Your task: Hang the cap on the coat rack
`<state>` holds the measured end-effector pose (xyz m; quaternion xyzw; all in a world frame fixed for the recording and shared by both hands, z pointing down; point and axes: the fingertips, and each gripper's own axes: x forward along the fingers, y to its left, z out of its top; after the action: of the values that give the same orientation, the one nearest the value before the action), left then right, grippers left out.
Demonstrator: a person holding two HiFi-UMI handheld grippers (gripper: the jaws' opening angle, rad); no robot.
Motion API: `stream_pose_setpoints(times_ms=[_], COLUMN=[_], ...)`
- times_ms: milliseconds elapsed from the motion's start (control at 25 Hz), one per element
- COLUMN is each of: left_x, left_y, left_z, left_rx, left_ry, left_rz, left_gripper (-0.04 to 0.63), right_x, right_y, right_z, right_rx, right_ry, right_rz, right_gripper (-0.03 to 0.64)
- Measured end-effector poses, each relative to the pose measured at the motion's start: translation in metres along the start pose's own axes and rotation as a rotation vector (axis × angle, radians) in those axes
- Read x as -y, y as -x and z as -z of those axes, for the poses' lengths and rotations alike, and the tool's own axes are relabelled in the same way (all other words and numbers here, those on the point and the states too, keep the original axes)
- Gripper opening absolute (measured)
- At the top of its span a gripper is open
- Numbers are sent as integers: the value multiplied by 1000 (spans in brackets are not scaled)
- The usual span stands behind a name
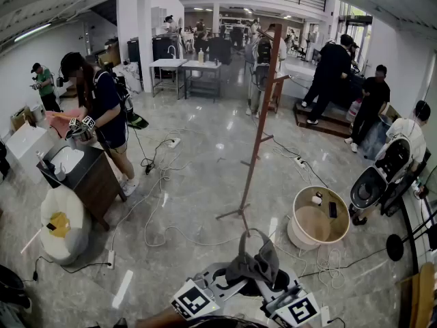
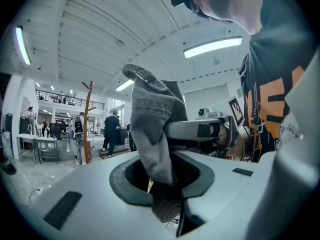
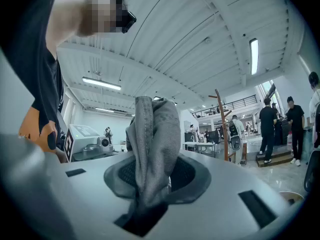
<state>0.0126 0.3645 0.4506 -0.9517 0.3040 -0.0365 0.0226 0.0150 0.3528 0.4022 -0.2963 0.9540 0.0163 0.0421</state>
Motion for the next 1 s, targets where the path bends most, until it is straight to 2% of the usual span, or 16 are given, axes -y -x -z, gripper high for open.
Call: stream_pose_setpoints(times_ms=[1000], left_x=[-4], left_y=[-53], left_z=[-12], left_rx=[2], left_ry=[-1], left_rz=[5], left_gripper=[106], right_x=[52], right_y=[13], right_z=[-12], right_rx=[27], right_ry=[9], right_rz=[-2], right_gripper=[117])
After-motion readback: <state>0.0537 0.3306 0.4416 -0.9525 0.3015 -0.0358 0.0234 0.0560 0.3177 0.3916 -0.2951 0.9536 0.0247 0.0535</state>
